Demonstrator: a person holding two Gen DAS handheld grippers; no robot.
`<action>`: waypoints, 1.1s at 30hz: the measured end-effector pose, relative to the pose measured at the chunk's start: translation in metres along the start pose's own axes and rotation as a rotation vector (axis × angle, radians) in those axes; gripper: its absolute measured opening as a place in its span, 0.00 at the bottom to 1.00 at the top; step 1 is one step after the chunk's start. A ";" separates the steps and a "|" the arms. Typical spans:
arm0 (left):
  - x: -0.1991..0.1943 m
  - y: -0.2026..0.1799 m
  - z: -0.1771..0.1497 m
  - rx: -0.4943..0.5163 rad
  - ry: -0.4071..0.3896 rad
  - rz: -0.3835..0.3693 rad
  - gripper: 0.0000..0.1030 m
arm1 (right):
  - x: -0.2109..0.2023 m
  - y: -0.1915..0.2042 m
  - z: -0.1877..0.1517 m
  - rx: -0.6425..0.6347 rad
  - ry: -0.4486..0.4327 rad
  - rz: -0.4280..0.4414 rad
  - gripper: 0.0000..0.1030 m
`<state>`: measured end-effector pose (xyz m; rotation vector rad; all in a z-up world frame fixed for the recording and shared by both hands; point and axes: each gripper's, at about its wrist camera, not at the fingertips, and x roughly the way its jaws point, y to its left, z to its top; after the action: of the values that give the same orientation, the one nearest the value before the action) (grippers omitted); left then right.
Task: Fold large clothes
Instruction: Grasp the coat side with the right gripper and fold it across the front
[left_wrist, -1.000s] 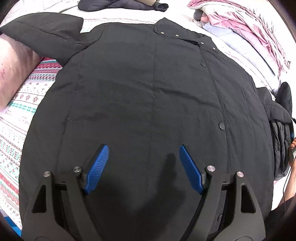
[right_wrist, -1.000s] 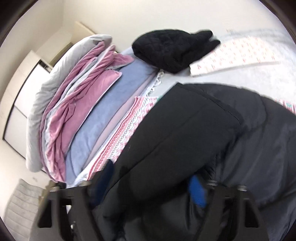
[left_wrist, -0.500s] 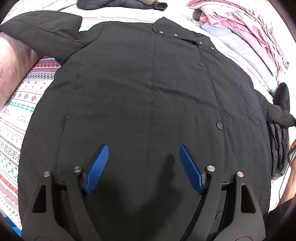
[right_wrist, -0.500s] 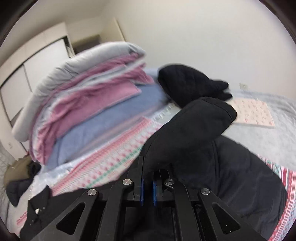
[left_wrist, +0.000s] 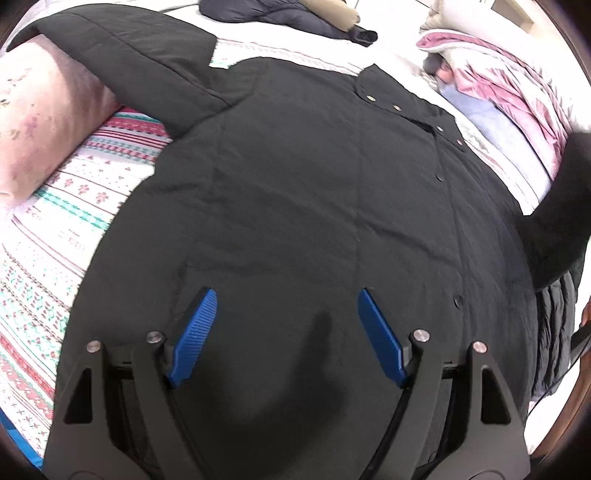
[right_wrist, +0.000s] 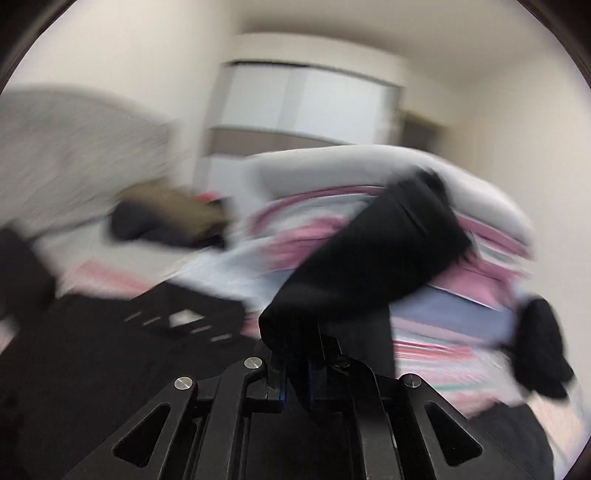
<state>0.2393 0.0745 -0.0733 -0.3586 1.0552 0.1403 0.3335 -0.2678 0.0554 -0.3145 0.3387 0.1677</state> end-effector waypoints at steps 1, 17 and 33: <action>0.000 0.002 0.002 -0.003 -0.003 0.009 0.77 | 0.009 0.024 -0.001 -0.042 0.032 0.065 0.10; 0.001 0.009 0.011 -0.011 -0.014 0.021 0.77 | 0.114 0.168 -0.085 -0.313 0.455 0.259 0.19; -0.003 0.015 0.015 -0.044 -0.033 0.030 0.77 | 0.104 0.146 -0.048 0.286 0.593 0.538 0.71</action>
<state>0.2463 0.0941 -0.0670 -0.3791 1.0266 0.1957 0.3841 -0.1352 -0.0645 0.0271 1.0251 0.5522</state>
